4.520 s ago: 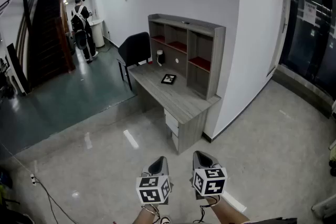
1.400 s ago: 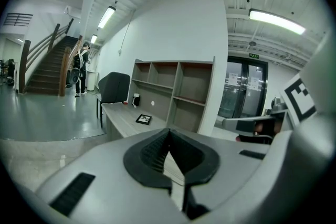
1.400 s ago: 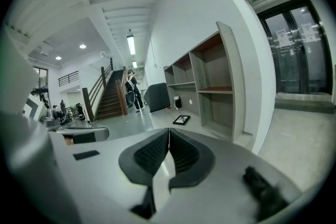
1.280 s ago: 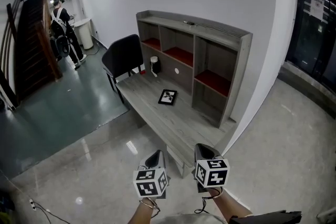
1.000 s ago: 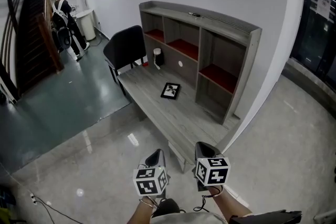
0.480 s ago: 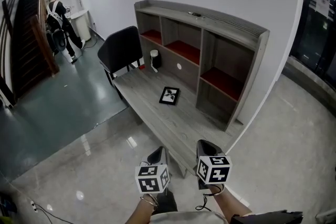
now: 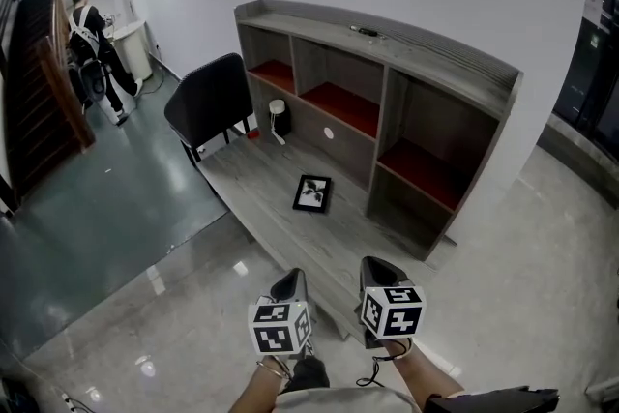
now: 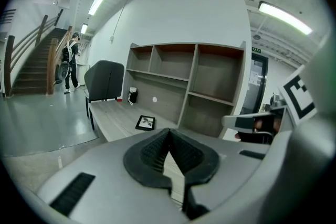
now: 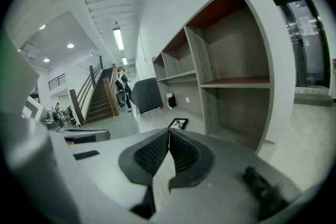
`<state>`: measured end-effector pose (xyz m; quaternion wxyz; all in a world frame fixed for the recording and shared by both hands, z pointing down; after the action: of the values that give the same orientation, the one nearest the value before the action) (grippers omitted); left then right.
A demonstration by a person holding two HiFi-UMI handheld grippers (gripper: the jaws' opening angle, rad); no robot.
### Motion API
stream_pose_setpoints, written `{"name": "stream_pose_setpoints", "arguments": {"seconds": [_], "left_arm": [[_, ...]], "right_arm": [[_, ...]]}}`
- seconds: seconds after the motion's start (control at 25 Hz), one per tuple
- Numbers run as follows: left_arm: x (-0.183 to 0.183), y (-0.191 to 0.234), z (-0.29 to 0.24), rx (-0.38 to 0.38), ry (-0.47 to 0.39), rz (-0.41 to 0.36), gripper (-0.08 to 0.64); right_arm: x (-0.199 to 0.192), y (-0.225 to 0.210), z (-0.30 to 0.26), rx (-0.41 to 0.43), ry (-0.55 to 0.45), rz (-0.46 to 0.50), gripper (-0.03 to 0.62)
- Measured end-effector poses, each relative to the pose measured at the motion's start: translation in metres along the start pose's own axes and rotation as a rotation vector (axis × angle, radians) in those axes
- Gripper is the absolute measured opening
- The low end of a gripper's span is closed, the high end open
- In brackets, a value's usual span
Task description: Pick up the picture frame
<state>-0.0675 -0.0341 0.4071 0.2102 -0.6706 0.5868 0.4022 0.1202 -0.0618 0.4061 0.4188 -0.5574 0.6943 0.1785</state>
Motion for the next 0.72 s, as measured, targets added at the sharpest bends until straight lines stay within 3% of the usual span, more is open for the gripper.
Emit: {"name": "stream_pose_setpoints", "arguments": {"seconds": [0.72], "left_arm": [[0.092, 0.097, -0.103, -0.072, 0.055, -0.039, 0.014]], "right_arm": [[0.092, 0.017, -0.126, -0.073, 0.012, -0.03, 0.032]]}}
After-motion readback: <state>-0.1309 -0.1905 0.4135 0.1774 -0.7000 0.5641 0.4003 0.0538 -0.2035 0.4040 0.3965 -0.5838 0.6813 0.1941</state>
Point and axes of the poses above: the fingertips, and each gripper's own axes: z backward along the fingers, y to its left, x out of its top, the point moved 7 cm from there along z, backward along the fingers, and after that the axes turned 12 degrees about y, right-handed, at the moved point
